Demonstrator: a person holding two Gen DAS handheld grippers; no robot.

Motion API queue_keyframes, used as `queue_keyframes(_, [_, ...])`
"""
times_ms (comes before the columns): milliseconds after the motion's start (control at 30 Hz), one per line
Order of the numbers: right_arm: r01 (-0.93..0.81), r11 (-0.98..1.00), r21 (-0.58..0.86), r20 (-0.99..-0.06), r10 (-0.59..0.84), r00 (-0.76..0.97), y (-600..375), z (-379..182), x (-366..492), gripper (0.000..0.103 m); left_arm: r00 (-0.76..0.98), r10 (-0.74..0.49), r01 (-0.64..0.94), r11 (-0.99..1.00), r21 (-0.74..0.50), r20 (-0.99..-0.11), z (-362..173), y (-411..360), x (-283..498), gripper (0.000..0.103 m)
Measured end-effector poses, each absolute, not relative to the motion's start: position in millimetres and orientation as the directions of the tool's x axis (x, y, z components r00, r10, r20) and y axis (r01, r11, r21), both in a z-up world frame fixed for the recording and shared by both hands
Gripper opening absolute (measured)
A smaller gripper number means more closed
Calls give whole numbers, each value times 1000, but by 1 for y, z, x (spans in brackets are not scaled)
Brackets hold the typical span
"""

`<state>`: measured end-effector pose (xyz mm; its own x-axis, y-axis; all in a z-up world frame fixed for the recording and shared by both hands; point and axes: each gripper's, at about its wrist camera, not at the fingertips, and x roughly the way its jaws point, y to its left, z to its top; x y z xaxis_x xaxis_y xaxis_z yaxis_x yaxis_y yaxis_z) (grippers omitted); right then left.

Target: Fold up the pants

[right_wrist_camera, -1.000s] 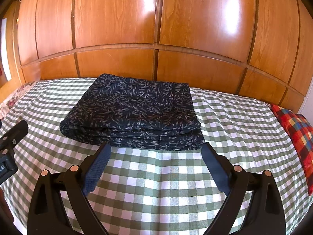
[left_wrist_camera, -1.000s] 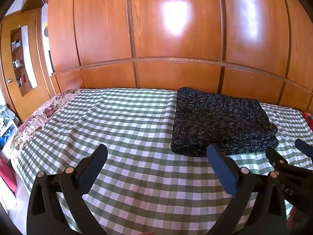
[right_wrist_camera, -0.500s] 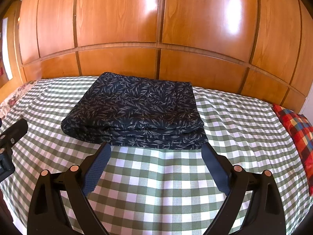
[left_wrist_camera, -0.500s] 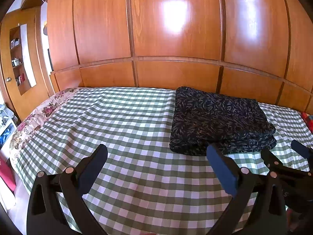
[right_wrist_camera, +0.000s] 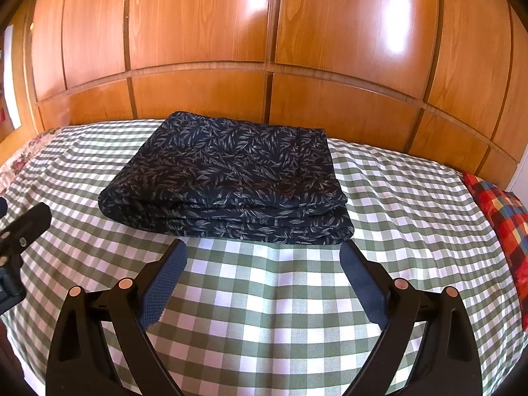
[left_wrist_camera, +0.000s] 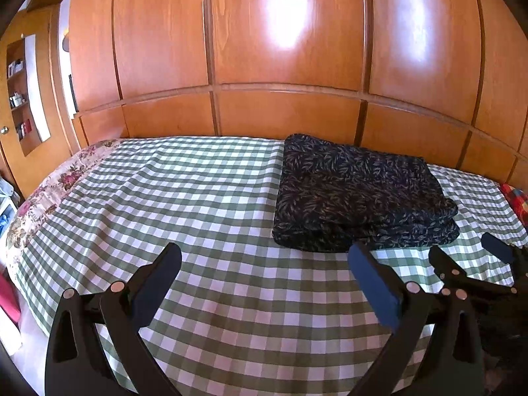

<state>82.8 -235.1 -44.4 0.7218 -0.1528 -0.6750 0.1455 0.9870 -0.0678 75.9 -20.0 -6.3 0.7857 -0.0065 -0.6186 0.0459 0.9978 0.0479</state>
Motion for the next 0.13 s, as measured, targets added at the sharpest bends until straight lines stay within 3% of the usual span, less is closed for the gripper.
queue_keyframes(133, [159, 984, -75, -685, -166, 709, -244, -47, 83, 93, 770, 7, 49, 996, 70, -638, -21, -21, 82, 101])
